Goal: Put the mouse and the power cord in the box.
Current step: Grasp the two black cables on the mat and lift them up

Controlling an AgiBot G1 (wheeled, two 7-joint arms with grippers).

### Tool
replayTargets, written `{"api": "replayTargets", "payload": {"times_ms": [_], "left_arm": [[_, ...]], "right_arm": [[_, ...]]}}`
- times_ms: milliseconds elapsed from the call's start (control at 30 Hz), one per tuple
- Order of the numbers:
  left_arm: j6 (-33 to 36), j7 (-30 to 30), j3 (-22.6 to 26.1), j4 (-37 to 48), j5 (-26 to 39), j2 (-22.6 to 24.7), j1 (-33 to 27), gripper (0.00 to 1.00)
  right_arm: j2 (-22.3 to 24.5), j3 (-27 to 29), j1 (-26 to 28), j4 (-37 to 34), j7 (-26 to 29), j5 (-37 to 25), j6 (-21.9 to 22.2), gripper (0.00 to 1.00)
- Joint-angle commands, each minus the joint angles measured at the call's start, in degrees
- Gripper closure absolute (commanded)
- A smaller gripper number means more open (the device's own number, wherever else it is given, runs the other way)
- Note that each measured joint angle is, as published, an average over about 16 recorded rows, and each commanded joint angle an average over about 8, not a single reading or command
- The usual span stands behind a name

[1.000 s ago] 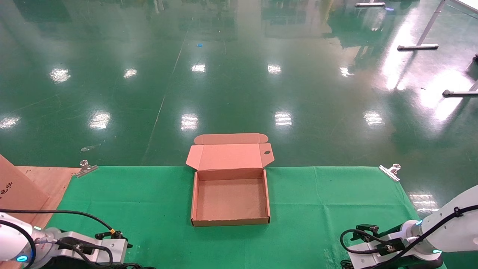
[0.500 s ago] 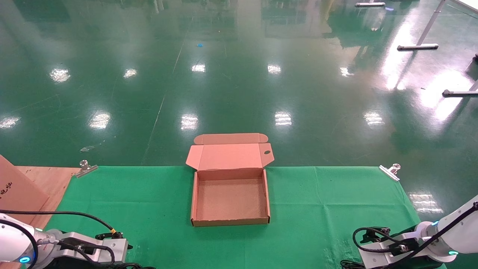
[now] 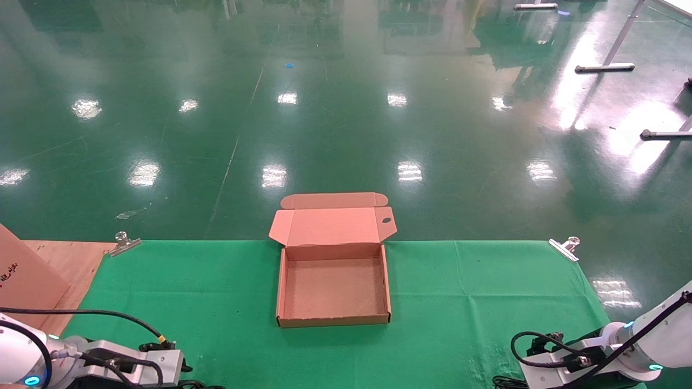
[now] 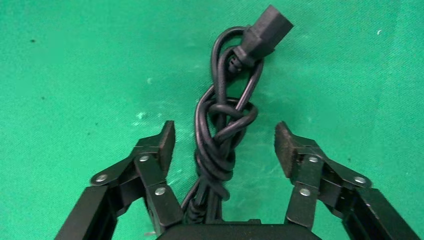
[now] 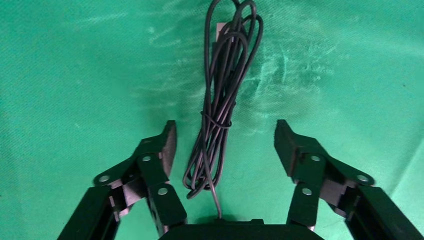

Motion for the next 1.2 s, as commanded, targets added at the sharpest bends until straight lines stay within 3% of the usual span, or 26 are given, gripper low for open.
{"api": "replayTargets", "payload": {"times_ms": [33,767,1000,1200], "left_arm": [[-0.1,0.3,0.0,0.4,-0.1,0.1,0.1,1.00],[0.3,2.4,-0.3,3.4,-0.5,1.1,-1.4,1.00],[3.2,2.8,-0.5,2.2,-0.7,0.5,-5.7,1.00],[5.9,2.1,0.1,-0.7,0.2,0.6,-10.8,1.00]], "right_arm": [[-0.2,0.0,0.1,-0.5,-0.2,0.1,0.1,1.00],[-1.7,0.8,2.2,-6.1,-3.3,1.2,0.4,1.00],[-0.4,2.3,6.4,-5.7,-4.8,3.4,-3.3,1.00],[0.8,4.0,11.7,-3.6,-5.9,6.2,-9.8,1.00]]}}
